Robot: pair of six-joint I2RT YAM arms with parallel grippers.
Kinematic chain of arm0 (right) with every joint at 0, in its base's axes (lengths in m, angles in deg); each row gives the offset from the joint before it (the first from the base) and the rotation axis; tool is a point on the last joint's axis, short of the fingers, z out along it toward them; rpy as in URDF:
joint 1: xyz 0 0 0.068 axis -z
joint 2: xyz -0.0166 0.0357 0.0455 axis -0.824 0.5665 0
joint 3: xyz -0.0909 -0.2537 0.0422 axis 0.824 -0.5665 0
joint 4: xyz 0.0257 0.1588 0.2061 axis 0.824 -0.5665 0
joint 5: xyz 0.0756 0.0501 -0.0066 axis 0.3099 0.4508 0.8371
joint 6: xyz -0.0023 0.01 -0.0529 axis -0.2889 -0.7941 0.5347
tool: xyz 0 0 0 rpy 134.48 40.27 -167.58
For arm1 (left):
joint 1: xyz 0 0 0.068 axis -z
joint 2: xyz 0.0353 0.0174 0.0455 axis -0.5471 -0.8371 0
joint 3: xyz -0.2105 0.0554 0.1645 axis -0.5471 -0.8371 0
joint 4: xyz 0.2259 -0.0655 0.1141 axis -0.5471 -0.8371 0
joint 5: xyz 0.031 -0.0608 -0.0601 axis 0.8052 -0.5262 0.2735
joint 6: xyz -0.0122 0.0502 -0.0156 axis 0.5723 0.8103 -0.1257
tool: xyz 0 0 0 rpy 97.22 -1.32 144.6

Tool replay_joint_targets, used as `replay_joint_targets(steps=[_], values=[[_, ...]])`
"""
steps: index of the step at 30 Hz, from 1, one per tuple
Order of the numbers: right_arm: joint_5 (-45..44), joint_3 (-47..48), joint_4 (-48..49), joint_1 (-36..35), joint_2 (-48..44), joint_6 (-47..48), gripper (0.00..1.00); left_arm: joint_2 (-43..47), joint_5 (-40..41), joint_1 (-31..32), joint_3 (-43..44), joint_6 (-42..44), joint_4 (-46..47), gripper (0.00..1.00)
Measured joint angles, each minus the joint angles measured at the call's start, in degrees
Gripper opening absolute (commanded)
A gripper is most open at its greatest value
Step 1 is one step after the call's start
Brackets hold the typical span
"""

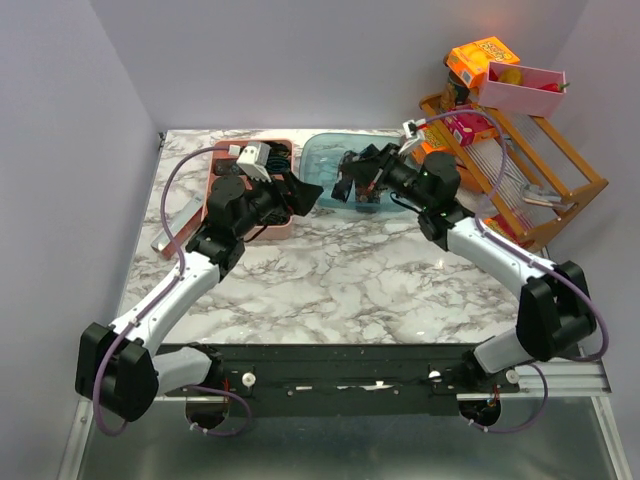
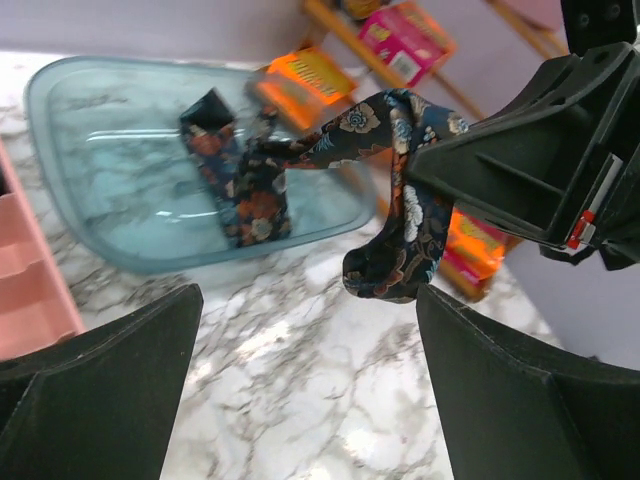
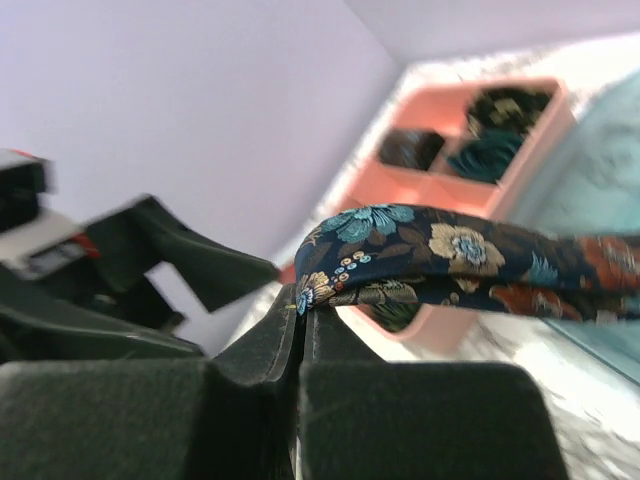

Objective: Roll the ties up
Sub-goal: Pick up the tie from the storage box.

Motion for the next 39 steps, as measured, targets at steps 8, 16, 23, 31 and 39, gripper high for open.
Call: replay_joint_targets(steps=[8, 16, 23, 31, 39], values=[[-3.96, -4.55, 13.49, 0.00, -6.32, -10.69, 0.00, -2.51, -13.97, -0.63, -0.17, -4.96, 12.74, 0.99], [-3.87, -4.98, 16.76, 0.00, -6.29, -15.32, 0.01, -5.44, -23.98, -0.33, -0.17, -9.70, 24.20, 0.99], [-2.69, -4.98, 18.14, 0.00, -6.23, -17.18, 0.01, -9.60, -25.55, 0.33, -0.11, -11.43, 27.89, 0.98], [-1.27, -4.98, 18.75, 0.00, -6.25, -17.84, 0.00, -13.62, -26.43, 0.35, 2.14, -13.44, 30.34, 0.92], [-0.92, -5.38, 19.12, 0.00, -6.23, -17.88, 0.00, -15.06, -28.83, 0.39, 3.80, -17.35, 36.15, 0.64]])
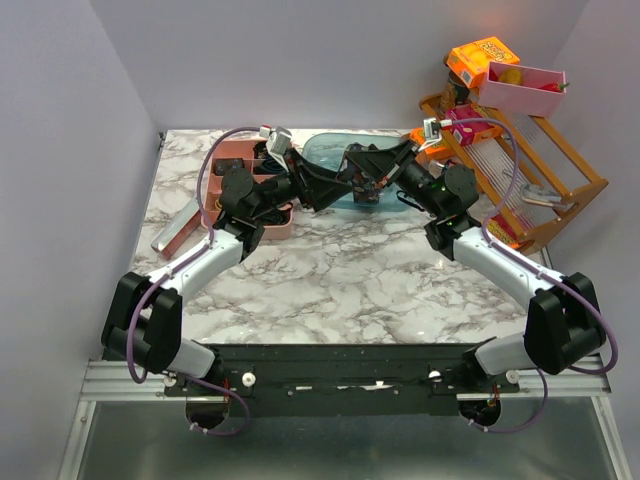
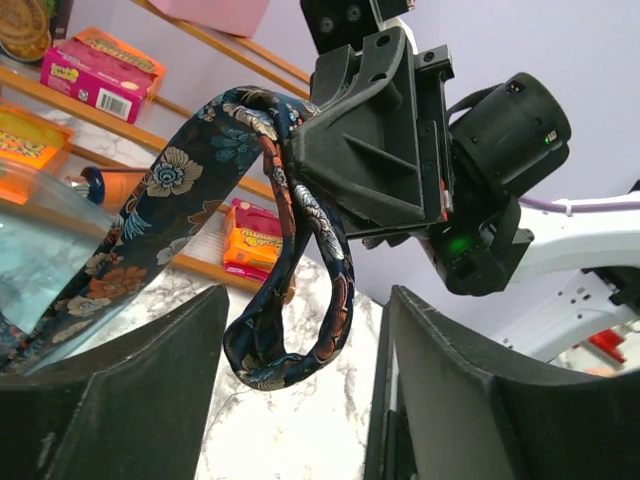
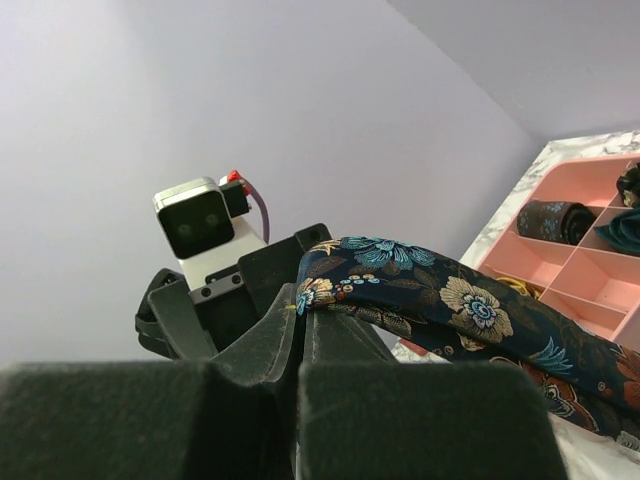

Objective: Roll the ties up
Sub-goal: Pick up the tie from the storage box.

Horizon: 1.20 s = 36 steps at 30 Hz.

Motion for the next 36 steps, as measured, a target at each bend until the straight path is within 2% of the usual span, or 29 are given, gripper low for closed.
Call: replay_joint_targets(steps=[1, 3, 4, 7, 8, 9, 11, 12, 14, 15, 17, 18, 24, 29, 36], values=[[0.04, 0.00, 0.02, 0.00, 0.00, 0.00, 0.00, 0.00, -0.11, 0.00, 0.00, -0.24, 0.15, 0.49], [0.09, 0.00, 0.02, 0.00, 0.00, 0.00, 0.00, 0.00, -0.39, 0.00, 0.00, -0.61, 0.17, 0.33], [0.09, 0.00, 0.02, 0.00, 0.00, 0.00, 0.00, 0.00, -0.55, 0.00, 0.00, -0.39, 0.28, 0.17], [0.20, 0.00, 0.04, 0.00, 0.04, 0.00, 0.02, 0.00, -1.40, 0.00, 0.15, -0.57, 0.09, 0.00], [0.26, 0.00, 0.02, 0.00, 0.07, 0.00, 0.03, 0.00, -1.60, 0.00, 0.22, -0.44, -0.04, 0.00], [0.39, 0.00, 0.02, 0.00, 0.09, 0.02, 0.09, 0.02, -1.84, 0.00, 0.24, -0.33, -0.15, 0.00], [0.68, 0.00, 0.00, 0.00, 0.17, 0.09, 0.24, 0.11, -2.01, 0.00, 0.46, 0.15, -1.16, 0.00], [0.81, 0.00, -0.09, 0.00, 0.20, 0.26, 0.38, 0.24, -2.14, 0.00, 0.90, 0.74, -2.34, 0.00], [1.38, 0.00, -0.42, 0.04, 0.26, 0.92, 0.53, 1.09, -2.14, 0.00, 2.05, 2.71, -6.67, 0.00], [1.70, 0.00, -0.94, 0.07, 0.26, 1.33, 0.68, 1.92, -2.01, 0.00, 2.86, 4.48, -9.77, 0.00], [1.99, 0.00, -2.93, 0.04, 0.17, 2.73, 0.78, 4.72, -0.90, 0.00, 5.01, 8.81, -17.35, 0.00], [1.92, -0.15, -4.52, 0.04, -0.11, 3.58, 0.86, 6.51, -0.20, 0.00, 6.14, 11.28, -21.05, 0.00], [-1.14, -6.45, -14.14, 0.04, -6.40, 9.27, 0.99, 16.83, 2.80, 0.00, 12.09, 22.34, -38.45, 0.00], [-3.61, -9.97, -19.02, 0.07, -9.42, 11.96, 1.00, 24.24, 4.63, 0.00, 14.23, 28.94, -51.28, 0.00], [-3.34, -10.73, -21.00, 0.07, -7.17, 11.04, 1.00, 31.80, 6.08, 0.00, 14.36, 33.86, -65.83, 0.00]])
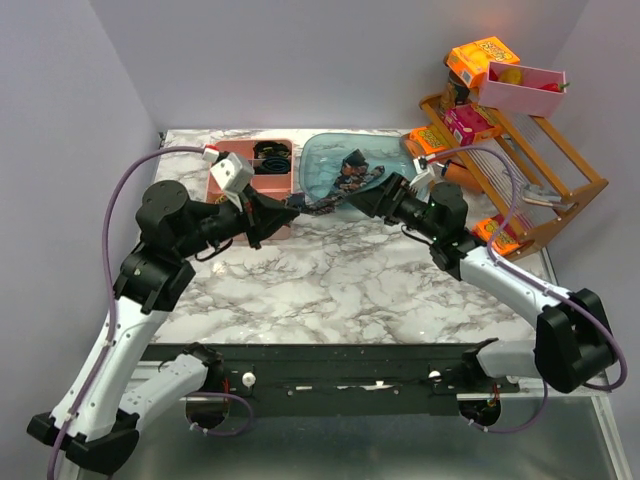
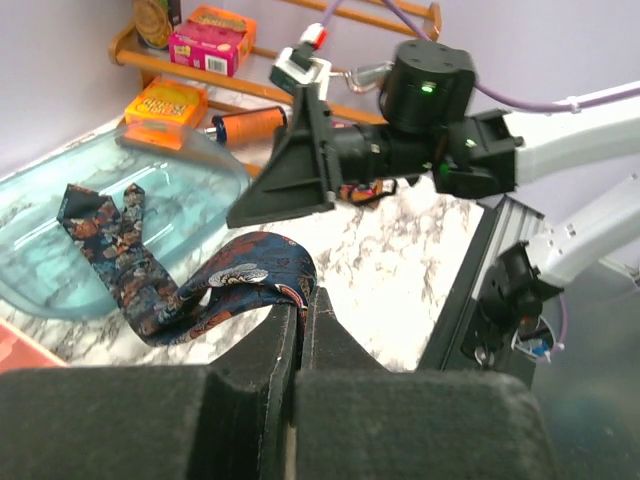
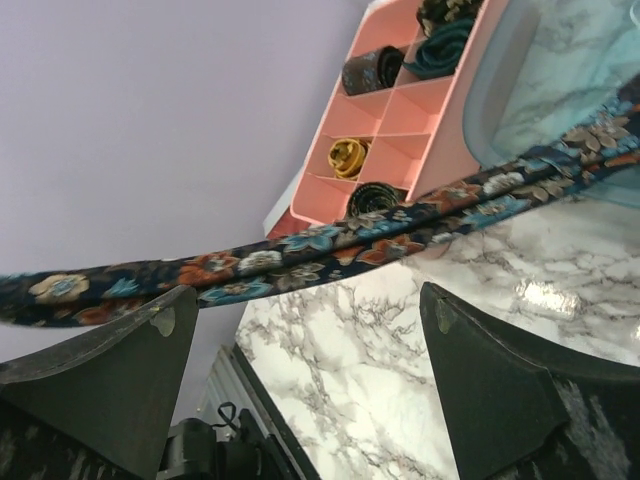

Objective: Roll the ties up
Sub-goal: Pick up the tie from the storage box.

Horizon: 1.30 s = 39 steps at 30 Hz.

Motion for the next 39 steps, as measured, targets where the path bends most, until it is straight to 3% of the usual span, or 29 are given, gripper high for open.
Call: replay_joint_targets(steps=[9, 26, 39], values=[[5.20, 0.24, 0.24, 0.00, 9.01, -5.27, 1.00, 8.00, -2.36, 0.00, 3.65, 1.42, -7.98, 0.00], [11.23, 7.74, 2.36, -3.93, 25.05, -11.91, 1.00, 12.46, -11.19, 0.00, 4.04, 0.07, -8.55, 0.00], [11.21, 11.19, 4.42, -4.22, 30.03, -15.30, 1.00, 15.47, -15.50, 0.00, 4.04, -0.61, -8.46, 0.00]])
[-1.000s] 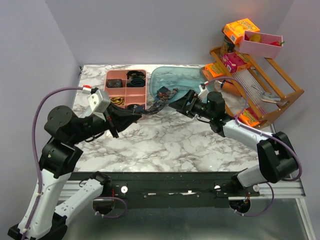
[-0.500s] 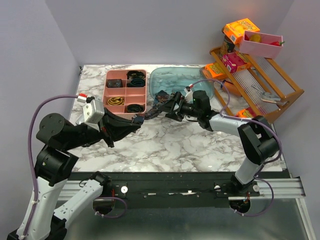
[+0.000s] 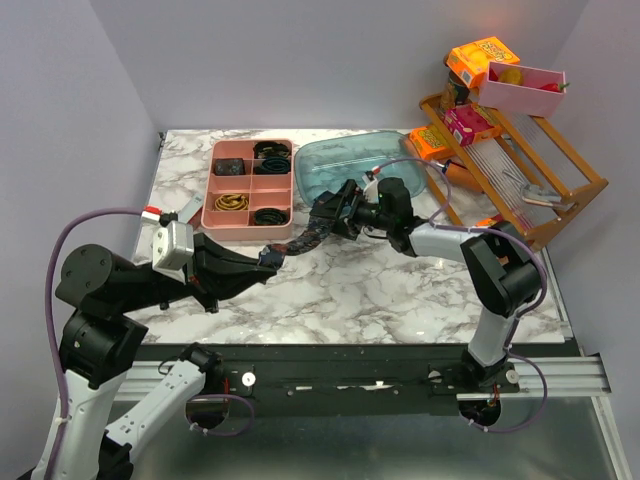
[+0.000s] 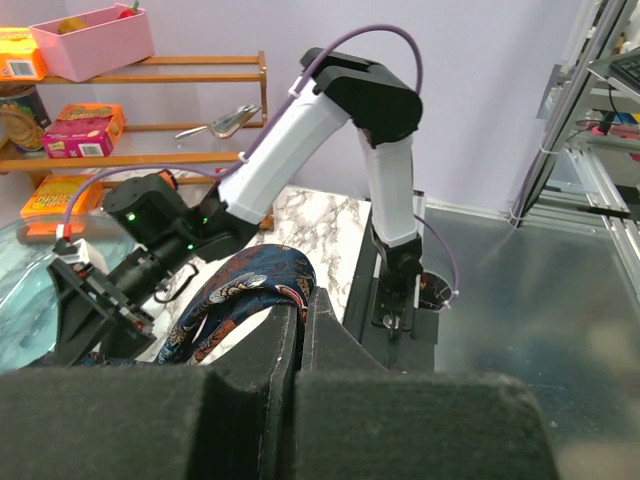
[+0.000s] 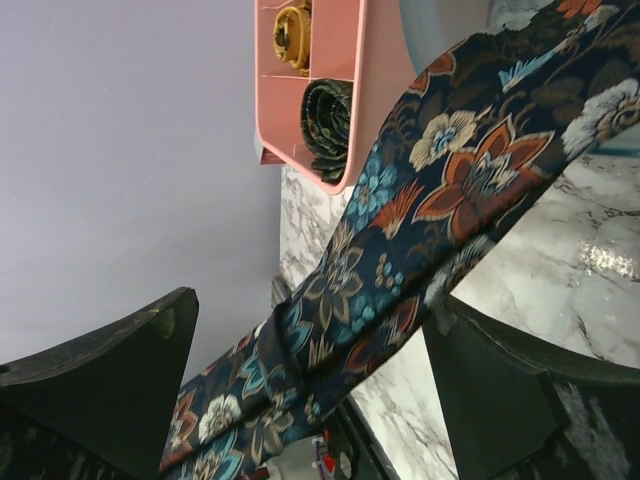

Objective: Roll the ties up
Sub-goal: Pick up the tie from the storage box.

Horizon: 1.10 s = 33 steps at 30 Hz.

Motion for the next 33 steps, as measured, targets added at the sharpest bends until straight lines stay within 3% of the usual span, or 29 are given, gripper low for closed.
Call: replay_joint_targets(steps=[6, 8, 9, 10, 13, 17, 19, 25, 33], values=[[-0.04, 1.64, 0.09, 0.00, 3.52, -0.39, 0.93, 0.39, -1.44, 0.00, 0.00, -1.09, 0.66, 0.00], [-0.09, 2.43, -0.13, 0.00, 4.37, -0.42, 0.86, 0.94, -1.73, 0.00, -0.09, -1.81, 1.62, 0.00], [-0.13, 2.97, -0.15, 0.00, 4.79, -0.37, 0.80, 1.29, -1.92, 0.00, -0.20, -2.21, 2.25, 0.00], [-0.17, 3.61, -0.15, 0.00, 5.20, -0.31, 0.61, 1.60, -2.10, 0.00, -0.26, -2.47, 2.78, 0.00], [-0.46, 5.84, -0.07, 0.00, 6.34, 0.11, 0.31, 2.43, -2.21, 0.00, -0.26, -3.06, 4.11, 0.00], [-0.81, 8.81, -0.17, -0.04, 8.13, 0.28, 0.30, 2.78, -2.29, 0.00, -0.26, -3.82, 5.60, 0.00], [-0.98, 10.32, -0.28, -0.04, 9.16, 0.59, 0.19, 2.78, -2.36, 0.00, -0.26, -4.13, 5.86, 0.00], [-1.01, 14.60, -0.35, -0.04, 12.59, 2.25, 0.02, 2.78, -2.56, 0.00, -0.26, -4.98, 6.64, 0.00], [-1.62, 19.41, -1.86, 0.24, 13.00, 6.80, 0.00, 2.71, -2.51, 0.00, -0.26, -5.09, 6.99, 0.00]])
